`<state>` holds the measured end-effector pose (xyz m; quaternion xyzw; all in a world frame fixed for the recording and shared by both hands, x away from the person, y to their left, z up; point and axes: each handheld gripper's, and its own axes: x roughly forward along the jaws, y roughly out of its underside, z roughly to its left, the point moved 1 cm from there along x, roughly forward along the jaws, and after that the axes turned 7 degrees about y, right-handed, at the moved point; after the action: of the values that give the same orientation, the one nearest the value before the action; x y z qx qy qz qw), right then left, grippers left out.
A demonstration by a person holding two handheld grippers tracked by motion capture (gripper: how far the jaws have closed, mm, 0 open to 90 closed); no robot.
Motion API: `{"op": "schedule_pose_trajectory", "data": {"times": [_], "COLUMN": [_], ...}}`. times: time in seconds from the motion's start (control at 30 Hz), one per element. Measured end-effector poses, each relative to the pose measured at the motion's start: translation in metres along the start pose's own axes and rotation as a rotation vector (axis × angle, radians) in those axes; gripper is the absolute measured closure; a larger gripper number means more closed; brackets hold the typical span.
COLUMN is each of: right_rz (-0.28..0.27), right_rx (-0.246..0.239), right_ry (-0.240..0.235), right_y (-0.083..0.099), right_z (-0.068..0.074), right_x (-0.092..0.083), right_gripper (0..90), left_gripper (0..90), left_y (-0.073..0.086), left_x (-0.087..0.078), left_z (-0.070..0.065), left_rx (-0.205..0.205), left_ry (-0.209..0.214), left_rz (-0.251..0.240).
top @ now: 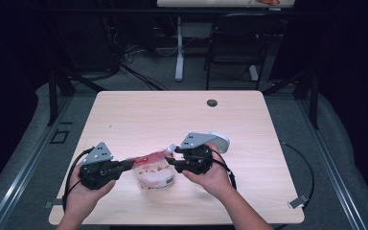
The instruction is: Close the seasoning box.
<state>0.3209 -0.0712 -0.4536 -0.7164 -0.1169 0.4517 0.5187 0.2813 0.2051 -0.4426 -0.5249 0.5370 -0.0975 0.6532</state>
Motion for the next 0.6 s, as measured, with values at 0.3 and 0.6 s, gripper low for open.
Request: {"op": "schedule_pose_trajectory", "data": {"times": [0.3,0.6], "right_rz": [0.006,0.001], "right_rx": [-0.001,0.021], "right_ry": [0.027,0.059], "right_y": [0.001,0.004], "right_z": [-0.002,-0.012], "right_x": [-0.004,-0.011], "right_gripper": [60.2,60.2], "left_gripper": [90.0,90.0], "left_y": [-0.008,-0.020], "left_x": [0.006,0.020], "left_z": [0.001,0.005], "left_rx": [0.009,0.015], "left_ry": [-0.019,-0.011], "left_rz": [0.005,0.004]}}
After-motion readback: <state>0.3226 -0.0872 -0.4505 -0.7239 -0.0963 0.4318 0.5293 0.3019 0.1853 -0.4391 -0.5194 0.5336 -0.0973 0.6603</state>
